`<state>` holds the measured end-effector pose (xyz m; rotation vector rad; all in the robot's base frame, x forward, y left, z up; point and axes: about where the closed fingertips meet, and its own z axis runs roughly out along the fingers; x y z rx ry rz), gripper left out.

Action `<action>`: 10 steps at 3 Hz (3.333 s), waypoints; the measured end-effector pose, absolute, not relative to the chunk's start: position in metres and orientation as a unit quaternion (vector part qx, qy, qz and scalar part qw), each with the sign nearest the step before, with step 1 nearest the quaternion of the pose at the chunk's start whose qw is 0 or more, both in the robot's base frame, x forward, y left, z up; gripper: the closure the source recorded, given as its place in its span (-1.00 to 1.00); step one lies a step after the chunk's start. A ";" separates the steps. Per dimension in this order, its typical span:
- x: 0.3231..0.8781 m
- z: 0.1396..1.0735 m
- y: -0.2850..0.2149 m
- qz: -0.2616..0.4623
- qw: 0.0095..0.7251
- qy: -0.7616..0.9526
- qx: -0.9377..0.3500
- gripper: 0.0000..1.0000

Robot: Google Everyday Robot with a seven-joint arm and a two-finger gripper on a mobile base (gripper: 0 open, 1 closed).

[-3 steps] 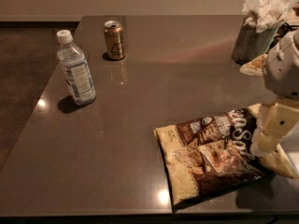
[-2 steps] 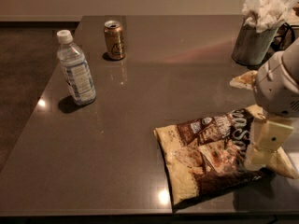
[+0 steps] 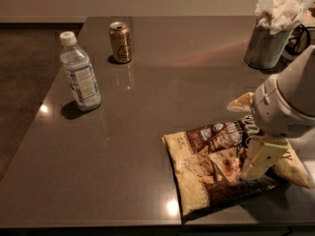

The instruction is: Move brown chip bag near blue plastic bottle

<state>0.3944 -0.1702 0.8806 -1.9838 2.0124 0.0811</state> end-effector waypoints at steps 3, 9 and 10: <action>0.396 0.886 -0.149 0.025 0.145 0.685 -0.713 0.76; 0.449 0.937 0.050 0.135 0.208 0.554 -0.795 0.68; 0.452 0.927 0.069 0.141 0.201 0.553 -0.796 0.22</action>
Offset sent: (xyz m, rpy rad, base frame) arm 0.0023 0.0065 -0.0131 -0.0544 0.0327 0.0347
